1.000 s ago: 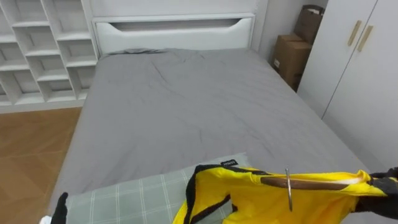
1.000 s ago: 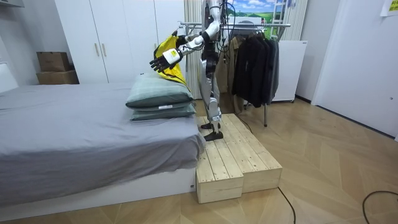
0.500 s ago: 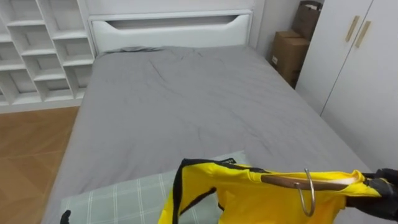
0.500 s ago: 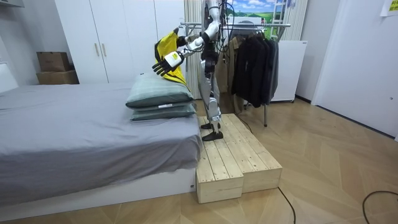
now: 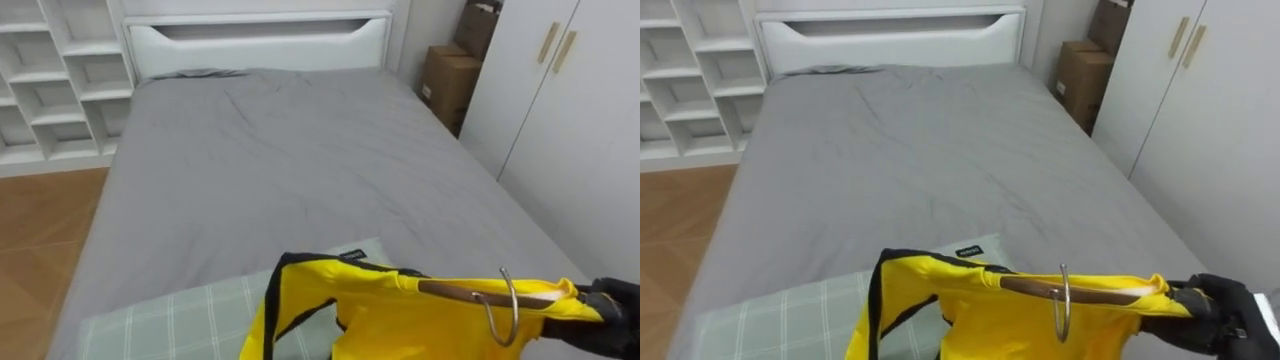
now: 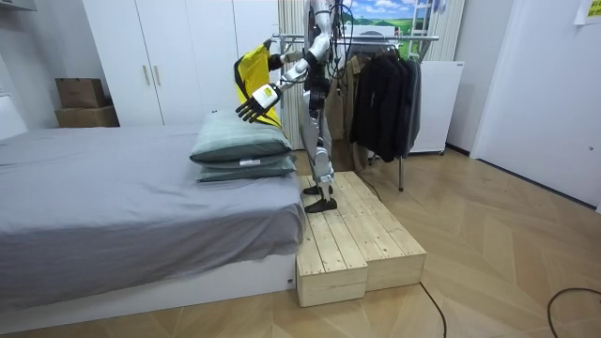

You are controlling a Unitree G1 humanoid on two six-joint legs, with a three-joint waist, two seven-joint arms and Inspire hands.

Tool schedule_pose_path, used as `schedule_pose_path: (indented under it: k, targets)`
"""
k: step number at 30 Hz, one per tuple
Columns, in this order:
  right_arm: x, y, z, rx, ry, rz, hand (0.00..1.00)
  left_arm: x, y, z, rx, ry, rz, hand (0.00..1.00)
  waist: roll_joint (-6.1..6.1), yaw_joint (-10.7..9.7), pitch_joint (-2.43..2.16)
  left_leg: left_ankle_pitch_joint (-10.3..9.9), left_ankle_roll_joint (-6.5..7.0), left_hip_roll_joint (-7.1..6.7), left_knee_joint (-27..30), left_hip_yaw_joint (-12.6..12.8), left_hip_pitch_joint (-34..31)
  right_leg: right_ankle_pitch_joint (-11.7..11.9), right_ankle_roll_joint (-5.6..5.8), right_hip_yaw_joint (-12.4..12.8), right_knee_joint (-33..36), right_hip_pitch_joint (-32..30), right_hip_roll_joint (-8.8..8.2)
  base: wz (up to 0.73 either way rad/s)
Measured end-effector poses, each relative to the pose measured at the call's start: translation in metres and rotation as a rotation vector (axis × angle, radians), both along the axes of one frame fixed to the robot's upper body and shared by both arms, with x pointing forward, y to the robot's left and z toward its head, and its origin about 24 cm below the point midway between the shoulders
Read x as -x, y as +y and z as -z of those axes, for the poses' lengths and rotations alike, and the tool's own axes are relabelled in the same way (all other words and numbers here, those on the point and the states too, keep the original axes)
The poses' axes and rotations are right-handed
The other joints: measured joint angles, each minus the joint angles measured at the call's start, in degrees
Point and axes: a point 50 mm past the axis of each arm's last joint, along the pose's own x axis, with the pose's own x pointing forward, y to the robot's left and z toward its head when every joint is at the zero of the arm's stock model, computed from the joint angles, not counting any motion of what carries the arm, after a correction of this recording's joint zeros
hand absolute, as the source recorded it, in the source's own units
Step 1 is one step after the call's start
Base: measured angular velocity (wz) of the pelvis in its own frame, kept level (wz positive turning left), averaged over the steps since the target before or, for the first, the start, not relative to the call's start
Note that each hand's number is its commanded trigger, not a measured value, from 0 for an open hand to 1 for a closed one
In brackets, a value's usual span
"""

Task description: Hang clothes

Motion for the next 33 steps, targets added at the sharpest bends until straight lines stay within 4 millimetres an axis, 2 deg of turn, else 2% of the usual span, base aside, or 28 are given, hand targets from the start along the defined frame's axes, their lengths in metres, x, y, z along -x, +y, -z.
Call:
schedule_pose_path:
  k: [2,3,4,6,8,9,11,12,13,14,15,16,17,18,19,20,21,22,23,24,26,27,29,30,31,32,33]
  targets:
    - [0.0,0.001,-0.001,0.004,-0.001,-0.003,1.0,0.011,0.001,0.008,0.008,0.061,-0.009,0.0,0.15,-0.01,-0.15,-0.01,0.0,0.04,-0.02,1.63,-0.09,0.01,0.01,2.06,0.22,-0.82,0.21,-0.36]
    - [0.001,0.001,-0.002,0.008,-0.004,-0.003,1.0,0.014,0.001,0.01,0.007,0.074,-0.009,0.0,0.18,0.0,-0.27,-0.04,-0.06,0.08,-0.07,2.11,-0.12,0.01,0.02,2.14,0.22,-1.02,0.25,-0.33]
    - [0.004,0.003,-0.003,0.009,-0.009,-0.004,1.0,0.019,0.002,0.013,0.002,0.1,-0.007,0.0,0.2,-0.22,-0.47,-0.09,-0.11,0.12,-0.12,2.84,-0.11,0.04,0.02,2.5,0.35,-1.37,0.33,-0.26]
    - [0.013,0.003,0.001,0.0,0.009,-0.002,1.0,0.027,0.002,0.016,0.002,0.125,-0.012,0.0,0.09,-0.46,-0.57,-0.26,-0.26,0.36,-0.14,4.36,0.25,0.09,-0.05,3.53,1.16,-2.03,0.64,-0.28]
    - [0.023,0.006,0.005,-0.028,0.029,0.0,1.0,0.038,0.005,0.018,-0.01,0.157,-0.025,0.0,-0.17,-0.72,-0.62,-1.04,-0.37,1.13,0.01,6.98,0.36,0.11,-0.09,4.84,2.67,-3.55,1.14,-0.57]
    - [0.024,0.008,0.005,-0.035,0.029,-0.001,1.0,0.042,0.007,0.019,-0.016,0.168,-0.03,0.0,-0.16,-0.79,-0.63,-1.07,-0.42,1.24,0.02,7.77,0.38,0.13,-0.12,4.82,3.35,-4.25,1.2,-0.81]
    - [0.023,0.013,0.006,-0.059,0.019,-0.009,1.0,0.056,0.012,0.022,-0.054,0.222,-0.043,0.0,-0.22,-0.74,-0.52,-1.69,-0.7,1.92,0.14,12.17,0.54,0.5,-0.49,3.4,5.23,-6.99,1.61,-0.98]
    - [0.023,0.014,0.007,-0.066,0.019,-0.008,1.0,0.06,0.014,0.023,-0.066,0.236,-0.052,0.0,-0.25,-0.71,-0.52,-1.88,-0.8,1.95,0.34,13.28,0.55,0.84,-0.63,3.27,5.43,-7.49,1.85,-1.05]
    - [0.023,0.017,0.009,-0.08,0.021,-0.008,1.0,0.065,0.019,0.023,-0.086,0.256,-0.066,0.0,-0.68,-0.63,-0.3,-2.13,-0.88,2.35,1.17,15.64,0.51,1.61,-1.1,0.84,5.5,-8.38,1.84,-1.11]
    - [0.023,0.02,0.011,-0.093,0.027,-0.009,1.0,0.07,0.022,0.023,-0.104,0.271,-0.077,0.0,-0.83,-0.36,-0.17,-2.86,-1.13,3.21,1.87,18.31,0.42,2.43,-2.01,-3.64,5.22,-9.26,1.64,-1.16]
    - [0.022,0.021,0.012,-0.099,0.031,-0.01,1.0,0.072,0.023,0.023,-0.108,0.276,-0.082,0.0,-0.85,-0.1,-0.14,-3.11,-1.23,3.75,2.11,19.79,0.36,2.94,-2.43,-5.72,4.84,-9.62,1.38,-1.27]
    - [0.02,0.023,0.015,-0.111,0.043,-0.011,1.0,0.076,0.025,0.024,-0.119,0.289,-0.105,0.0,-0.76,0.17,-0.06,-3.31,-1.33,4.56,2.12,23.16,0.27,5.05,-3.16,-9.66,3.33,-9.89,1.52,-1.27]
    - [0.017,0.026,0.017,-0.125,0.047,-0.016,1.0,0.083,0.027,0.025,-0.124,0.309,-0.13,0.0,-0.06,0.57,0.49,-3.6,-1.42,5.72,1.94,26.4,0.15,5.47,-2.73,-13.48,3.6,-9.91,1.54,-1.12]
    - [0.018,0.027,0.019,-0.129,0.056,-0.017,1.0,0.085,0.029,0.024,-0.131,0.318,-0.138,0.0,-0.14,0.59,0.9,-3.64,-1.41,5.85,2.17,27.27,0.21,3.89,-1.8,-15.9,6.21,-10.28,0.42,-0.84]
    - [0.02,0.027,0.024,-0.134,0.077,-0.014,1.0,0.086,0.031,0.024,-0.142,0.33,-0.143,0.0,-0.37,0.29,0.82,-3.7,-1.47,5.85,2.25,28.9,0.44,0.46,-0.92,-18.91,11.72,-10.31,-2.71,-0.75]
    - [0.02,0.028,0.025,-0.136,0.087,-0.014,1.0,0.09,0.033,0.024,-0.147,0.351,-0.15,0.0,-0.51,0.54,0.67,-3.96,-1.83,5.91,2.98,31.12,0.74,-1.58,0.81,-20.02,15.41,-9.34,-6.24,-0.85]
    - [0.02,0.029,0.025,-0.136,0.087,-0.019,1.0,0.093,0.034,0.024,-0.15,0.362,-0.154,0.0,-0.73,0.92,0.6,-4.24,-2.1,5.98,3.69,32.34,0.87,-2.39,1.82,-19.87,15.91,-8.67,-7.57,-0.96]
    - [0.017,0.034,0.026,-0.138,0.088,-0.034,1.0,0.094,0.037,0.023,-0.159,0.38,-0.163,0.0,-1.81,1.18,0.86,-4.8,-2.49,6.15,6.31,33.42,1.15,-3.59,3.02,-19.32,14.71,-8.4,-8.7,-0.89]
    - [0.014,0.037,0.026,-0.139,0.089,-0.054,1.0,0.095,0.042,0.021,-0.169,0.389,-0.173,0.0,-2.27,1.73,1.09,-4.93,-2.56,6.77,8.62,33.66,0.73,-4.38,1.87,-20.1,13.57,-8.57,-8.52,-0.9]
    - [0.012,0.039,0.025,-0.138,0.086,-0.066,1.0,0.096,0.042,0.022,-0.166,0.393,-0.186,0.0,-2.03,2.27,1.05,-5.17,-2.67,7.39,9.76,33.19,0.47,-4.22,1.61,-19.98,12.91,-8.65,-8.02,-0.97]
    - [0.005,0.048,0.024,-0.138,0.084,-0.123,1.0,0.103,0.047,0.02,-0.187,0.432,-0.193,0.0,-1.6,2.37,0.99,-5.69,-3.04,10.68,15.63,29.08,-1.15,-3.54,0.06,-19.89,11.84,-8.57,-5.95,-0.75]
    - [0.005,0.048,0.024,-0.133,0.085,-0.137,1.0,0.103,0.049,0.019,-0.194,0.438,-0.191,0.0,-1.68,2.24,0.96,-5.81,-3.15,11.48,17.28,28.58,-1.7,-3.7,-0.25,-19.88,11.96,-8.68,-5.71,-0.32]
    - [0.002,0.051,0.021,-0.117,0.081,-0.183,1.0,0.11,0.056,0.017,-0.219,0.472,-0.196,0.0,-1.71,1.84,0.9,-6.36,-3.61,14.56,23.94,28.16,-3.0,-5.16,-1.93,-18.4,13.94,-9.45,-4.51,-0.34]
    - [0.001,0.051,0.019,-0.119,0.074,-0.192,1.0,0.113,0.057,0.017,-0.222,0.483,-0.198,0.0,-1.69,1.75,0.91,-6.37,-3.62,15.08,25.22,27.44,-3.23,-5.55,-2.25,-17.99,14.62,-9.62,-4.33,-0.5]
    - [-0.001,0.052,0.016,-0.116,0.061,-0.205,1.0,0.118,0.058,0.016,-0.226,0.502,-0.203,0.0,-1.64,1.71,0.88,-6.36,-3.62,15.59,27.37,25.07,-3.6,-6.29,-2.74,-16.31,16.19,-10.17,-3.78,-0.6]
    - [-0.003,0.053,0.012,-0.105,0.049,-0.215,1.0,0.124,0.057,0.017,-0.226,0.524,-0.209,0.0,-1.23,1.78,0.8,-6.38,-3.64,15.51,28.54,21.73,-3.61,-6.79,-3.08,-14.09,17.31,-10.35,-2.85,-0.66]
    - [-0.003,0.053,0.011,-0.1,0.047,-0.218,1.0,0.127,0.056,0.018,-0.224,0.537,-0.215,0.0,-1.07,1.79,0.7,-6.47,-3.65,15.07,28.54,19.99,-3.7,-6.88,-3.2,-12.91,17.53,-10.28,-2.46,-0.79]
